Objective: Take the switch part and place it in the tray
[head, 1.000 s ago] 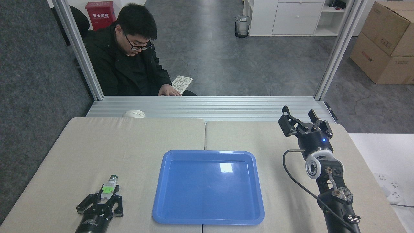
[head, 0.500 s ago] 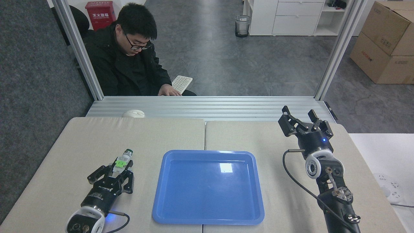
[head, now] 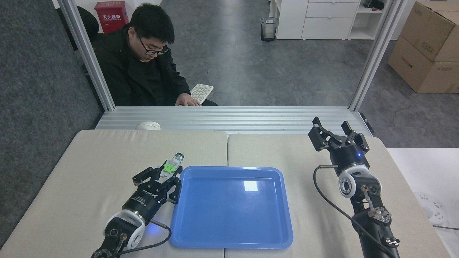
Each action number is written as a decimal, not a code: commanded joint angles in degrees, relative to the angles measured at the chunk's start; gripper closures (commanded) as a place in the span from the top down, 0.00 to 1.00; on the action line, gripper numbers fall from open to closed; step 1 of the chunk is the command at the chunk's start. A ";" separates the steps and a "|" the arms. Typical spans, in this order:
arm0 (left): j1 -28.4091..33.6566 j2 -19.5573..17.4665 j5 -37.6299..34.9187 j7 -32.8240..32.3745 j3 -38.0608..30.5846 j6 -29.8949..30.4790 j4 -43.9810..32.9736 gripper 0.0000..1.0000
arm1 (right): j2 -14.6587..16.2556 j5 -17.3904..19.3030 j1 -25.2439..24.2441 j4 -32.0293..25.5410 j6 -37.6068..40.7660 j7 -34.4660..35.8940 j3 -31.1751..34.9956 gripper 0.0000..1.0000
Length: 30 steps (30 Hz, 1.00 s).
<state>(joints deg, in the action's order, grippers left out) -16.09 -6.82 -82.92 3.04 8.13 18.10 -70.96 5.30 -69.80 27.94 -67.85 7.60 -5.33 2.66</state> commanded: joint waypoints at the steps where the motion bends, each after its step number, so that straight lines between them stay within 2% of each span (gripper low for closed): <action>1: -1.22 3.83 -3.48 -1.45 9.63 -0.61 8.03 0.00 | -0.03 0.01 0.01 0.00 0.04 -0.03 -0.02 1.00; 11: -1.40 3.30 -2.78 -2.07 9.19 -0.52 6.11 0.02 | -0.03 0.01 0.01 0.00 0.04 -0.03 -0.02 1.00; 15: -1.49 3.39 -2.78 -2.07 8.84 -0.61 3.65 0.20 | -0.03 0.01 0.01 0.00 0.04 0.06 0.06 1.00; 16: -1.49 3.39 -2.86 -2.07 8.75 -0.61 3.12 0.27 | -0.03 0.01 0.01 0.00 0.04 0.06 -0.02 1.00; 18: -1.49 3.39 -2.86 -2.07 8.66 -0.87 2.15 0.51 | -0.12 0.01 0.01 0.00 0.04 -0.03 -0.02 1.00; 20: -1.49 3.48 -2.86 -2.07 8.57 -2.79 1.19 0.60 | -0.12 0.01 0.01 0.00 0.04 0.06 0.06 1.00; 23: -1.40 3.30 -2.78 -2.07 8.57 -6.92 -3.20 0.79 | -0.12 0.01 0.01 0.00 0.04 -0.03 0.06 1.00; 27: -1.66 3.57 -2.69 -1.90 6.91 -9.39 -5.32 0.86 | -0.12 0.01 0.01 0.00 0.04 0.06 -0.02 1.00; 30: -2.28 3.57 -2.60 -1.37 3.49 -10.80 -5.32 0.87 | -0.20 0.01 -0.08 0.00 0.04 0.06 0.06 1.00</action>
<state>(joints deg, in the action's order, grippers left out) -17.62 -3.97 -85.61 1.10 14.84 9.89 -70.67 5.23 -69.80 27.94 -67.85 7.61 -5.31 2.65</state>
